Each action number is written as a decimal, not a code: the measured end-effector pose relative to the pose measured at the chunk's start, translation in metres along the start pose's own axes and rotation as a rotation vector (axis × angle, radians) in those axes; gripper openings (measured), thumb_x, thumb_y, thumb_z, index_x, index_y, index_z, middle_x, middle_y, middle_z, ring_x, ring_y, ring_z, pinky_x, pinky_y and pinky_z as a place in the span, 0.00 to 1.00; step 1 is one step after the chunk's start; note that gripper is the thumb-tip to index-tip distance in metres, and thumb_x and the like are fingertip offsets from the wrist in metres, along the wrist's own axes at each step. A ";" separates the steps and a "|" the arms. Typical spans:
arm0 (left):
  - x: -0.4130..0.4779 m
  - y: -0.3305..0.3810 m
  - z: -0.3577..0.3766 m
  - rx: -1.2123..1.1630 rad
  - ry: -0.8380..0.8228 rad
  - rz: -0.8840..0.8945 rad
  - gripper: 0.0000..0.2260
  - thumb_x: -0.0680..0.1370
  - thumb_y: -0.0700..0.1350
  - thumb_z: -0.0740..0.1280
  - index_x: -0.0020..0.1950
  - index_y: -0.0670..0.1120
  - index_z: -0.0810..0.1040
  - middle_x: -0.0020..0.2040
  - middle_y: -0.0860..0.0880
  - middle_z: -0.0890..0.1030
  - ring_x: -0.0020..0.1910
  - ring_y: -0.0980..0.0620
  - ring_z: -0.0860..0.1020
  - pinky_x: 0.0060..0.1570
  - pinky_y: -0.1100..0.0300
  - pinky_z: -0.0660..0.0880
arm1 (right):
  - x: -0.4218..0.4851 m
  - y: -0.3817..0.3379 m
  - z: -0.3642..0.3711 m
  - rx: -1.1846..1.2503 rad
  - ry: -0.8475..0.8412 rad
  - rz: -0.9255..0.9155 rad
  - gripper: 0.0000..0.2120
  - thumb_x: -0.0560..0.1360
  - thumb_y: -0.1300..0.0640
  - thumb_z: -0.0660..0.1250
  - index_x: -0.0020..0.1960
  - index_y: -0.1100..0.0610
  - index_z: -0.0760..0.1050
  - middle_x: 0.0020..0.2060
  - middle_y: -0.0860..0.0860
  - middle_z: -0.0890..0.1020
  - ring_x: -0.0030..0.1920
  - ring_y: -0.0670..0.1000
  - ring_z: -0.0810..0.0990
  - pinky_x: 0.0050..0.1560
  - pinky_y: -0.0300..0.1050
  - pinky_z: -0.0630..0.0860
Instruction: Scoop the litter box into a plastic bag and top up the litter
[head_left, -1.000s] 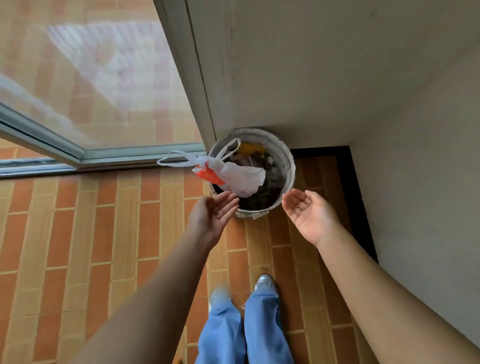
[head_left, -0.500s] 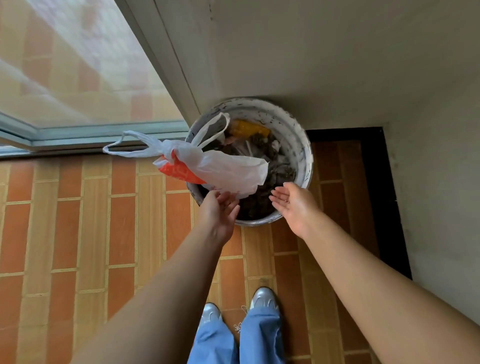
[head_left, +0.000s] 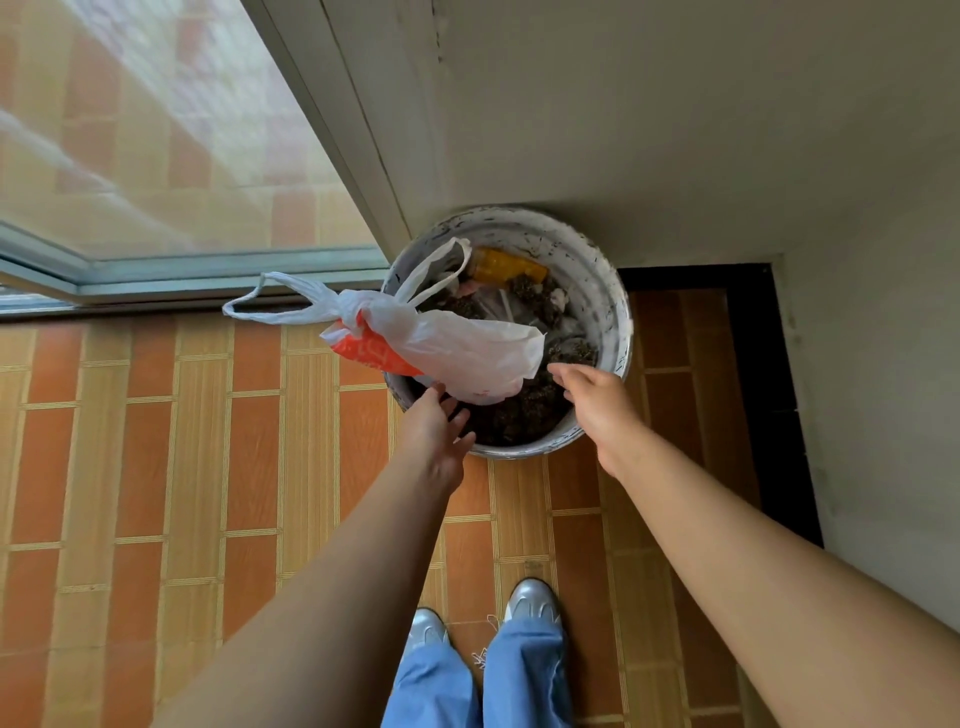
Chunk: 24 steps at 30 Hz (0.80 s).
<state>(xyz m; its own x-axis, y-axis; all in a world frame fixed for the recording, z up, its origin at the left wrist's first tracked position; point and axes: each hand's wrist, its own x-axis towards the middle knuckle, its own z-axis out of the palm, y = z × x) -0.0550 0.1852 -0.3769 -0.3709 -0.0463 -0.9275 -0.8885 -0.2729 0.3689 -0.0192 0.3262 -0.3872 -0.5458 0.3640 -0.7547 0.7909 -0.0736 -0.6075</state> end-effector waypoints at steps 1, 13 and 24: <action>-0.003 0.001 -0.001 0.013 0.018 0.013 0.18 0.82 0.42 0.55 0.73 0.44 0.65 0.68 0.46 0.73 0.66 0.48 0.72 0.66 0.49 0.68 | -0.005 -0.002 -0.001 -0.011 0.028 -0.033 0.15 0.81 0.57 0.56 0.63 0.59 0.75 0.61 0.54 0.77 0.64 0.52 0.73 0.58 0.40 0.66; -0.061 0.004 -0.012 0.990 -0.064 0.482 0.16 0.82 0.41 0.54 0.69 0.45 0.71 0.67 0.45 0.74 0.65 0.47 0.72 0.56 0.59 0.68 | -0.047 -0.026 -0.024 -0.732 0.144 -0.357 0.20 0.81 0.61 0.53 0.73 0.55 0.63 0.74 0.53 0.60 0.73 0.53 0.60 0.68 0.46 0.65; -0.091 0.031 -0.019 1.993 0.133 1.122 0.24 0.81 0.48 0.57 0.76 0.52 0.56 0.77 0.42 0.51 0.76 0.42 0.50 0.73 0.44 0.52 | -0.083 -0.043 -0.044 -1.020 0.119 -0.516 0.22 0.81 0.55 0.53 0.75 0.53 0.57 0.74 0.52 0.61 0.74 0.51 0.57 0.72 0.47 0.56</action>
<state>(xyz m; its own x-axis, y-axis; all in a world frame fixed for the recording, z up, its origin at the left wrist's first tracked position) -0.0434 0.1625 -0.2820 -0.8019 0.4868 -0.3463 0.4973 0.8652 0.0645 0.0038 0.3397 -0.2873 -0.8834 0.2218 -0.4128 0.3663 0.8763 -0.3131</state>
